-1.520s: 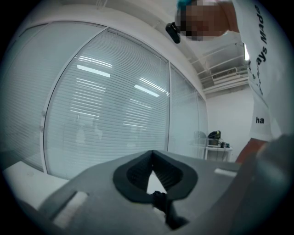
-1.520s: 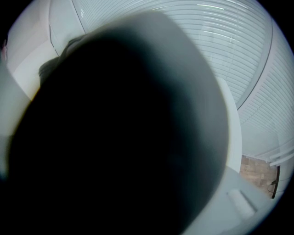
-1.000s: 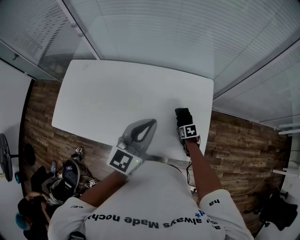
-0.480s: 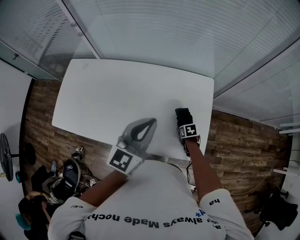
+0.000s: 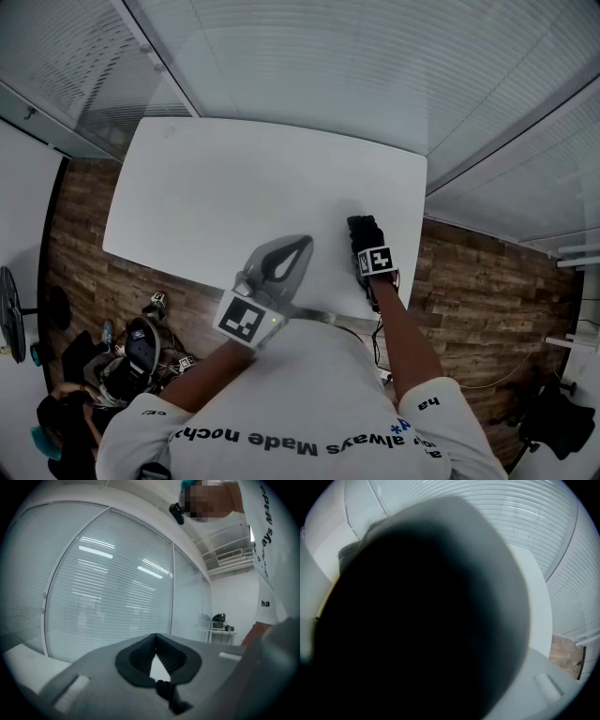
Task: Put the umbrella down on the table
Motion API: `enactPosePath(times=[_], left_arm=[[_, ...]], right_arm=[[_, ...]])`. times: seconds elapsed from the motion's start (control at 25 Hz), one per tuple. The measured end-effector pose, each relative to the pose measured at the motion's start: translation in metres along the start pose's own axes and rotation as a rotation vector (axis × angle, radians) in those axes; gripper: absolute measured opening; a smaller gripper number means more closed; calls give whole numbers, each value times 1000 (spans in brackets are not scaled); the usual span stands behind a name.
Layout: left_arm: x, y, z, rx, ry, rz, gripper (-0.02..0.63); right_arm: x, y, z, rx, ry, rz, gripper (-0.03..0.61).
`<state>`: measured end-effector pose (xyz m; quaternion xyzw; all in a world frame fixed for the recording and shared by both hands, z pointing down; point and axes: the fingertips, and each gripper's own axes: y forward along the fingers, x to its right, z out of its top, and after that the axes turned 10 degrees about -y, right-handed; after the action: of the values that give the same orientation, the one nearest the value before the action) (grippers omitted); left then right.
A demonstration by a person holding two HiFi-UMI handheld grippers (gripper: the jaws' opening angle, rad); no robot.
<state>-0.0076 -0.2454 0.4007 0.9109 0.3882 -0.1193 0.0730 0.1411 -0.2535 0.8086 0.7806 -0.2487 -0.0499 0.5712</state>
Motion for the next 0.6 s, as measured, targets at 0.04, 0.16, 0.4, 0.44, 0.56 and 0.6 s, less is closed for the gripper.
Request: enactPosePath(times=[0.04,0.16,0.4,0.44,0.56,0.6], left_arm=[[0,0,0,0,0,0,3],[3,-1,0,0,-1,0,3],[6,-4,0,3,1,2,3],[6,-4,1,5,1,2,3],[6,-4,1,6,-3,1,3],[6,-4,2,6,-5,1,3]], right_arm=[[0,0,0,1,-1,-2,249],[-1,-1,-1,3,-5,-3,255],[-5,-2,-4,-1,-9,2,281],[-5,-3,-4,-2,-10,0,281],[-4,-4,-4,1,-6,0,281],[-4,-4,-3,2,-6,0,281]])
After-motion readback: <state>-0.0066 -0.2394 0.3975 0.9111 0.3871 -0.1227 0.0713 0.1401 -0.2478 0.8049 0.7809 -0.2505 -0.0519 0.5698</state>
